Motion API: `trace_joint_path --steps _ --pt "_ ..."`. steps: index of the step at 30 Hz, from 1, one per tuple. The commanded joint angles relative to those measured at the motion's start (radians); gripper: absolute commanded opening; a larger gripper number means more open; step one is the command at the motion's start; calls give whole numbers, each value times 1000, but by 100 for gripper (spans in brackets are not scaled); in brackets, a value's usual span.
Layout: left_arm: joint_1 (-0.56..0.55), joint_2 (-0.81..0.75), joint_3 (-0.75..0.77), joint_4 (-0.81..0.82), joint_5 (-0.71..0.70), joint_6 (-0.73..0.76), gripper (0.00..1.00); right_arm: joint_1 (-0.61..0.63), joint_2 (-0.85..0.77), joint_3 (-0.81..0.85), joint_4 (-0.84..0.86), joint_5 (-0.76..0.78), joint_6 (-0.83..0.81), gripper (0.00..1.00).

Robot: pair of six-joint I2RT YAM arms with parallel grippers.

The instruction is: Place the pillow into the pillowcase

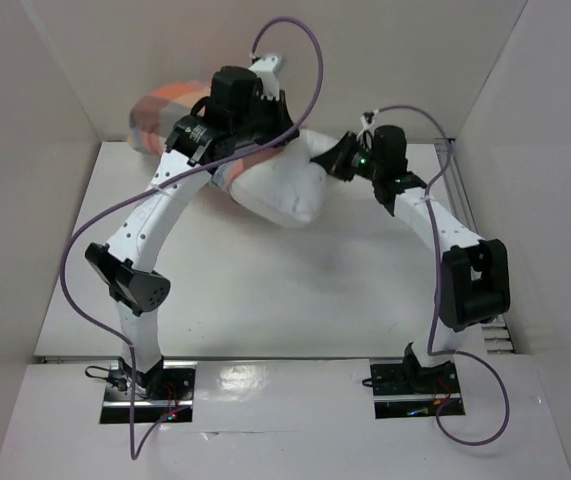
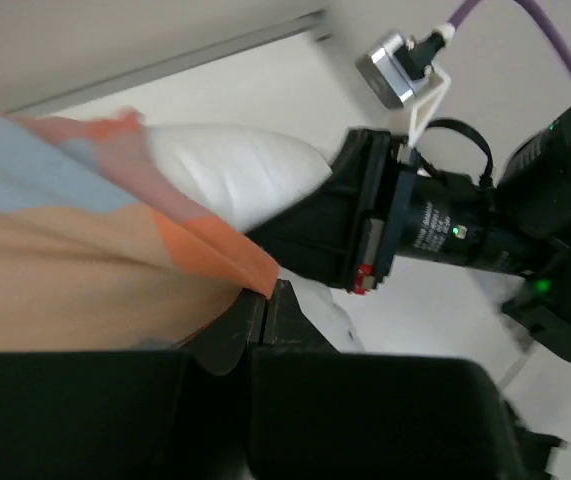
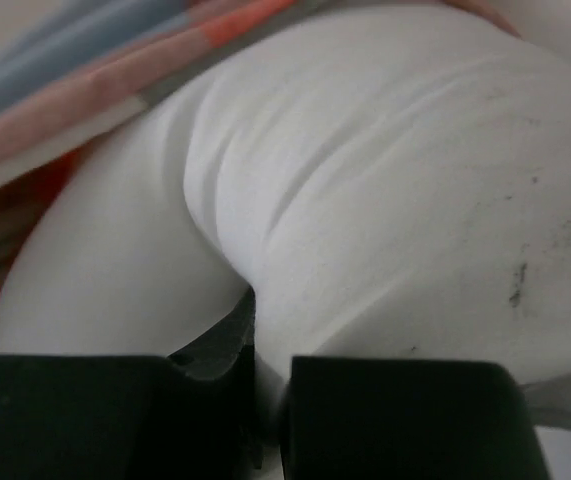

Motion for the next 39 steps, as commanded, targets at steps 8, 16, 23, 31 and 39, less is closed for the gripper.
trace_joint_path --steps 8,16,23,31,39 --pt "35 -57 -284 440 693 -228 0 64 -161 -184 297 120 -47 0" --pt "11 -8 -488 504 817 -304 8 73 -38 -446 312 94 -10 9" --pt "49 -167 -327 234 431 -109 68 55 -286 -358 14 253 -208 94" --pt "39 -583 -812 218 -92 -78 0 55 -500 -340 -252 316 -304 100" --pt "-165 -803 -1405 400 -191 -207 11 55 -570 -462 -335 235 -304 100"
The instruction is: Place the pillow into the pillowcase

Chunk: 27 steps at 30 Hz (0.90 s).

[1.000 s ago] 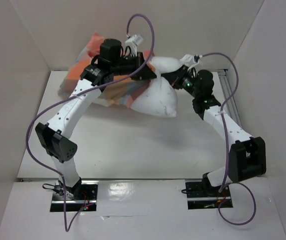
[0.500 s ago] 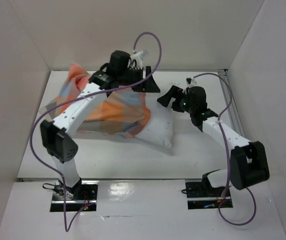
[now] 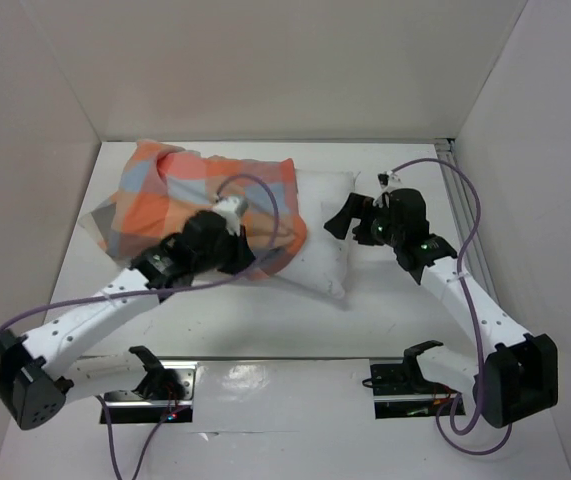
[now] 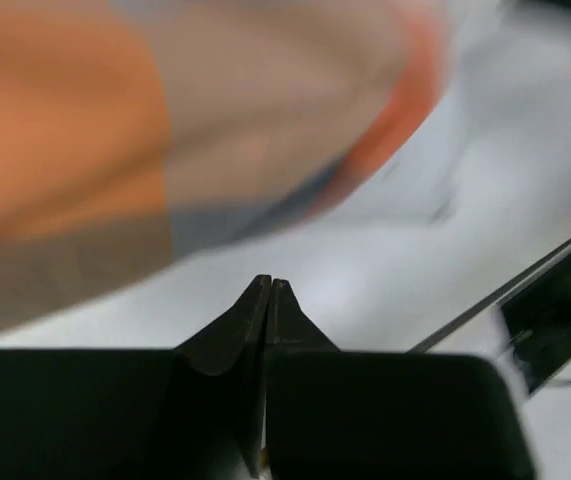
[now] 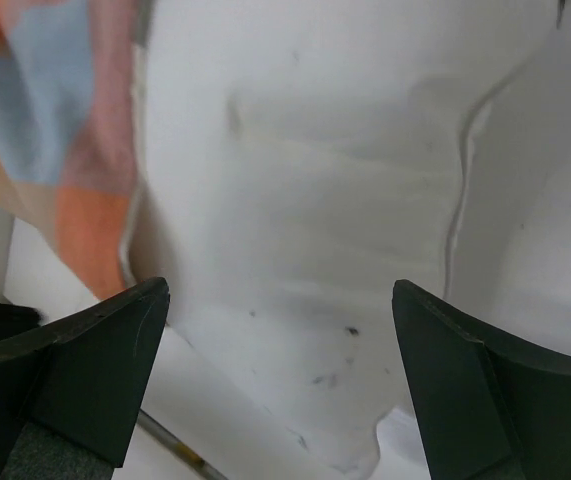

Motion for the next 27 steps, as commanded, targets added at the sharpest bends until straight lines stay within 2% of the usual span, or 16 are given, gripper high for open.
trace_joint_path --steps 1,2,4,5,7,14,17,18,23,24,27 --pt "-91 4 -221 97 -107 -79 19 8 -25 -48 -76 -35 -10 100" --pt "-105 13 -249 120 -128 -105 35 8 -25 -60 -76 -35 -10 100" --pt "-130 36 -283 171 -150 -105 52 8 -25 -61 -76 -45 2 100" --pt "-141 64 -309 185 -211 -105 63 8 -25 -61 -76 -54 2 100" --pt "-162 96 -333 243 -271 -92 72 8 -13 -61 -76 -65 2 100" --pt "-171 270 -375 442 -385 -36 72 8 37 -70 -41 -150 25 100" --pt "-159 375 -338 461 -441 -19 70 8 37 -70 -39 -165 34 100" --pt "-159 397 -317 450 -477 -19 66 -1 37 -59 -39 -165 34 100" --pt "-130 472 -268 420 -550 -33 59 -1 27 -48 -76 -147 16 100" --pt "-130 481 -267 429 -560 -33 59 -1 16 -39 -76 -147 16 100" --pt "-130 492 -278 472 -580 -23 51 -1 16 -39 -65 -147 25 100"
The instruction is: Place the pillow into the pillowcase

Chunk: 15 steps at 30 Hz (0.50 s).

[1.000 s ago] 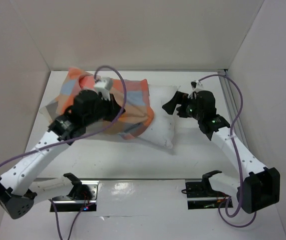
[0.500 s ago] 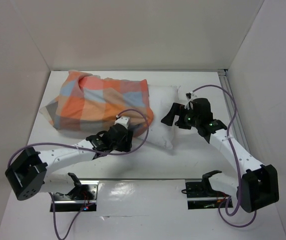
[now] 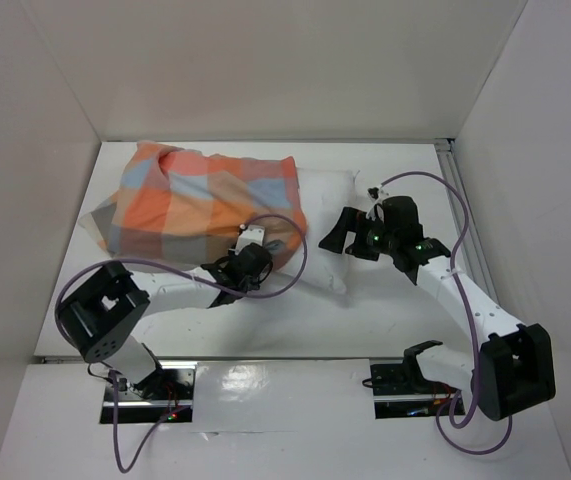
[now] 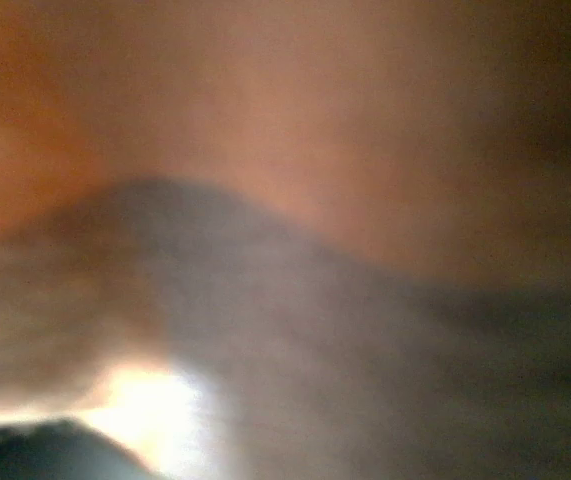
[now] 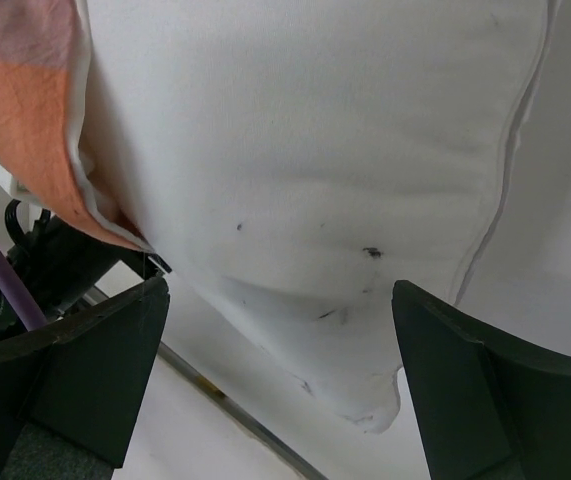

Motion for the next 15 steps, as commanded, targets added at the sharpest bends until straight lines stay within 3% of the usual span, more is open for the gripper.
trace_joint_path --steps 1,2,3,4,5,10,15 --pt "12 13 17 58 -93 5 44 -1 -23 28 13 -10 -2 100" --pt "12 13 17 58 -108 5 38 -1 -23 28 13 -10 -2 100" --pt "12 13 17 58 -119 -5 17 -1 -23 28 -11 -10 -12 100" --pt "12 13 37 34 -142 -28 6 -1 -23 28 -22 -10 -32 100" --pt "12 13 46 15 -154 -39 0 -1 -23 37 -34 -10 -44 100" --pt "12 -101 85 -118 -187 -84 0 -1 -32 77 -189 6 -121 100" --pt "3 -291 106 -155 9 -41 0 -1 -55 -10 -88 -96 -63 100"
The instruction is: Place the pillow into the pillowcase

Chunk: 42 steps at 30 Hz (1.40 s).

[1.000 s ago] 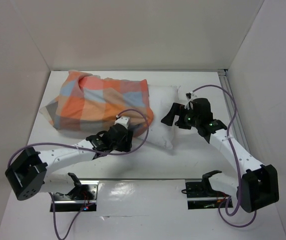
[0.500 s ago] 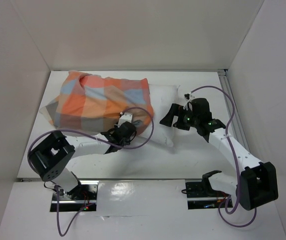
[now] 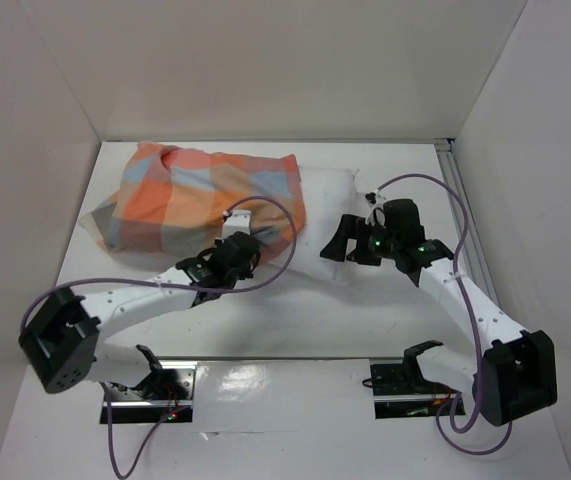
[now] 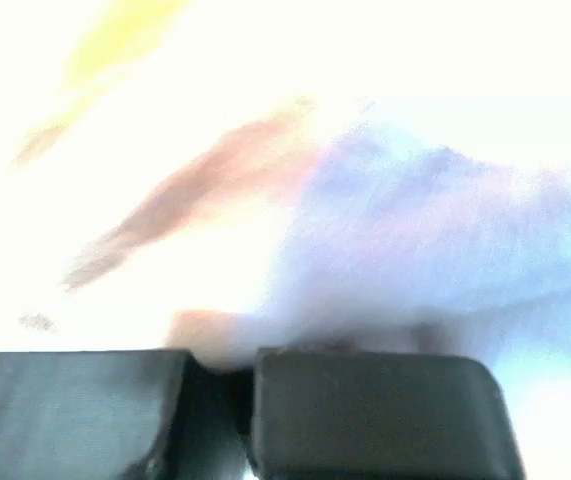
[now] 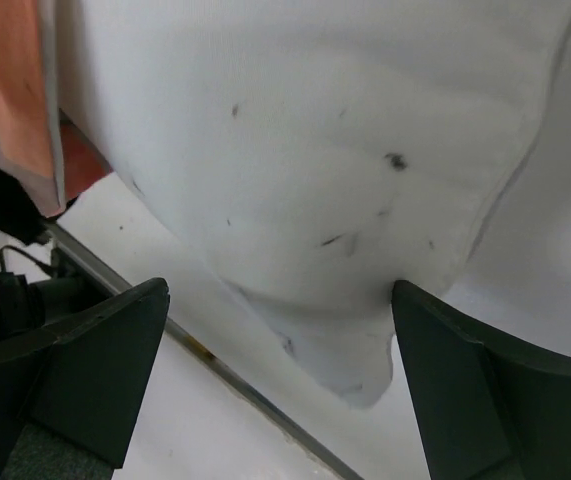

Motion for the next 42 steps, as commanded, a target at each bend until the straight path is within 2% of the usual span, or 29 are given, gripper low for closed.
trace_joint_path --steps 1,3,4,5,7,9,10,13,15,18,21,25,26,27,29,32,35,36,38,39,40,41,42 --pt "0 -140 71 -9 111 8 0 0 7 -54 132 -111 49 100" --pt "0 -152 114 -9 223 18 0 15 56 -107 286 -220 158 89" --pt "-9 -143 134 -9 257 28 0 30 113 -108 464 -220 200 80" --pt "-27 -128 186 -20 286 28 0 70 150 -108 542 -220 256 54" --pt "-70 -66 243 -20 378 28 0 99 287 -42 685 -229 287 23" --pt "-106 -25 340 -20 464 19 0 138 366 33 763 -283 329 0" --pt "-121 9 376 -20 495 19 0 138 389 90 830 -283 341 0" --pt "-143 20 497 -30 622 19 0 107 401 116 883 -250 370 0" --pt "-143 -5 564 -30 678 40 0 39 391 116 898 -266 389 0" --pt "-129 -52 685 -98 695 90 0 -21 339 116 867 -289 368 0" --pt "-78 -97 833 -210 669 137 0 -22 202 132 635 -254 221 0" --pt "-58 -115 1045 -345 583 214 0 -22 -11 220 281 -119 53 0" --pt "-58 -89 1109 -384 583 214 0 -22 -81 245 154 -104 30 0" --pt "-58 -65 1237 -470 583 228 0 -22 -106 274 92 -92 10 0" --pt "-58 6 1324 -515 583 242 0 -22 -138 358 -67 -46 -16 0" --pt "-9 81 1384 -515 583 251 0 -22 -149 385 -146 8 33 0" --pt "126 220 1384 -471 764 204 0 -22 -79 308 -129 68 102 0" --pt "191 309 1375 -460 811 191 0 -22 -35 284 -81 83 122 8" --pt "235 407 1398 -460 878 177 0 -22 6 241 1 118 148 35" --pt "268 453 1412 -460 879 177 0 -22 33 231 112 132 157 69" --pt "282 534 1425 -460 894 177 5 -22 49 231 153 158 157 84" --pt "293 569 1470 -480 885 167 16 -22 67 245 176 228 143 95" --pt "305 593 1494 -495 885 166 39 -22 91 315 153 273 125 100"
